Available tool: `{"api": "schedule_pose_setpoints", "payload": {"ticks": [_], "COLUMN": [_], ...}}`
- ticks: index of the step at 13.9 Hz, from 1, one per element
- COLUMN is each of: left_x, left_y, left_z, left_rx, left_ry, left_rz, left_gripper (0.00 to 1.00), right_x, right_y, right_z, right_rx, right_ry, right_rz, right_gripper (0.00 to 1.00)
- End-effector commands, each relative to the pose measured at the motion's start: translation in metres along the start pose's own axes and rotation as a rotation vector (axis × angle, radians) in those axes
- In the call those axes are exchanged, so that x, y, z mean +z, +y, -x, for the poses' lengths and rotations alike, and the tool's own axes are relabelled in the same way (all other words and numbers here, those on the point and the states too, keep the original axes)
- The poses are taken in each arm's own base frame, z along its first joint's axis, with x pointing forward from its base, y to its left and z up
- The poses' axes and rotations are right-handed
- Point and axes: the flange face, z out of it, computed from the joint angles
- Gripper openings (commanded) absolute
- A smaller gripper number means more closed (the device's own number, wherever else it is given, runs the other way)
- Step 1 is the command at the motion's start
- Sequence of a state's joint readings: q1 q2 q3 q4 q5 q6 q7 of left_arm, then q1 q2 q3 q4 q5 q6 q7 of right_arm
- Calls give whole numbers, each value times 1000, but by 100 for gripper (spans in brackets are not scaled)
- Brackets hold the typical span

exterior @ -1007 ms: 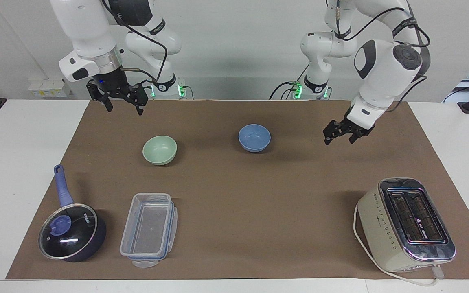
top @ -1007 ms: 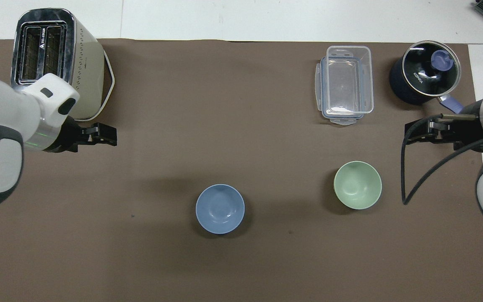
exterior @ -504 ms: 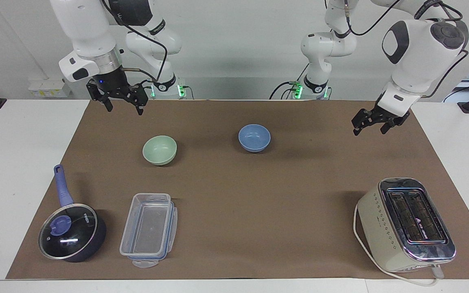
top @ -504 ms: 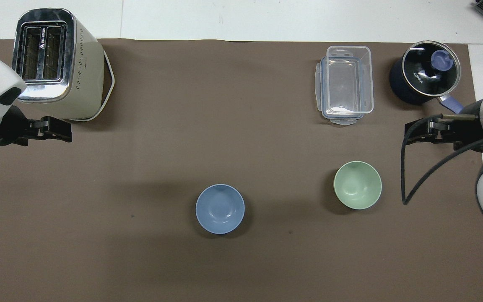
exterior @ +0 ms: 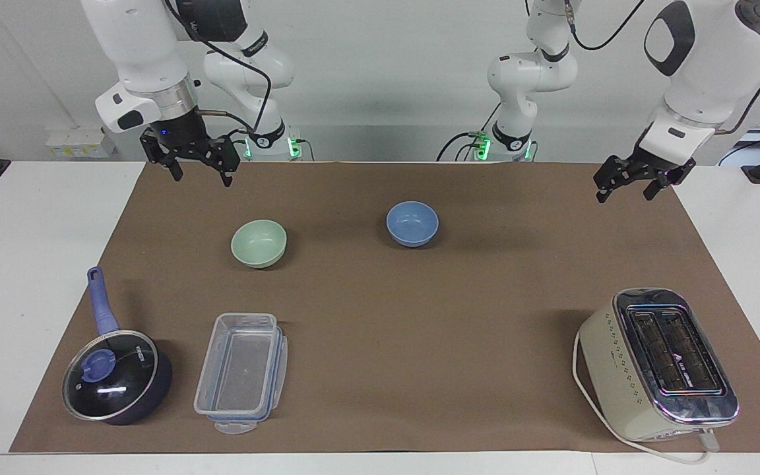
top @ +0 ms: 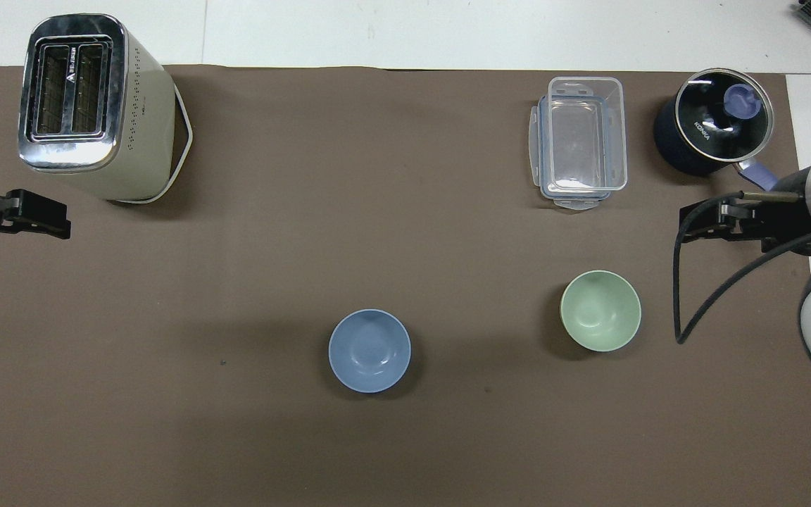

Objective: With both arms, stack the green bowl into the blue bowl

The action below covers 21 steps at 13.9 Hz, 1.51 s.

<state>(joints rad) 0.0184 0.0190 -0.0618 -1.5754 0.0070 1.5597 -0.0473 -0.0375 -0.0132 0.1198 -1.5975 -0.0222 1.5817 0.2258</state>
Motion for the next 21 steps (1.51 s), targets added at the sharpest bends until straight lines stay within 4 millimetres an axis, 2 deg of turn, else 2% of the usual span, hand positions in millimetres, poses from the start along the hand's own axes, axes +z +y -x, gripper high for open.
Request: {"api": "schedule_pose_setpoints", "payload": {"ticks": [1,10,14,19,21], "left_x": [-11,-9,-9,-9,-9], "left_y": [-5,2,-7,-6,-6], "left_z": [-5,-2,-1,-2,-1], "left_rx": [18,37,22,23,23], "left_ry": [-17,-19,-17,-19,-17], "left_rz": [-15,-6,-5,-5,-5], "left_gripper": [100,100,100,100,100], "right_x": [-3,-3,-2,-2,6], "right_y": [6,6,5,5,16], "right_z": [1,1,1,2,4], "right_rx": [-21,-21,-22,-24,-7], "right_ry": [3,3,2,-2,-11], "right_rz": [-2,-2,-2,-1,1], "right_gripper": [100,100,100,100,100]}}
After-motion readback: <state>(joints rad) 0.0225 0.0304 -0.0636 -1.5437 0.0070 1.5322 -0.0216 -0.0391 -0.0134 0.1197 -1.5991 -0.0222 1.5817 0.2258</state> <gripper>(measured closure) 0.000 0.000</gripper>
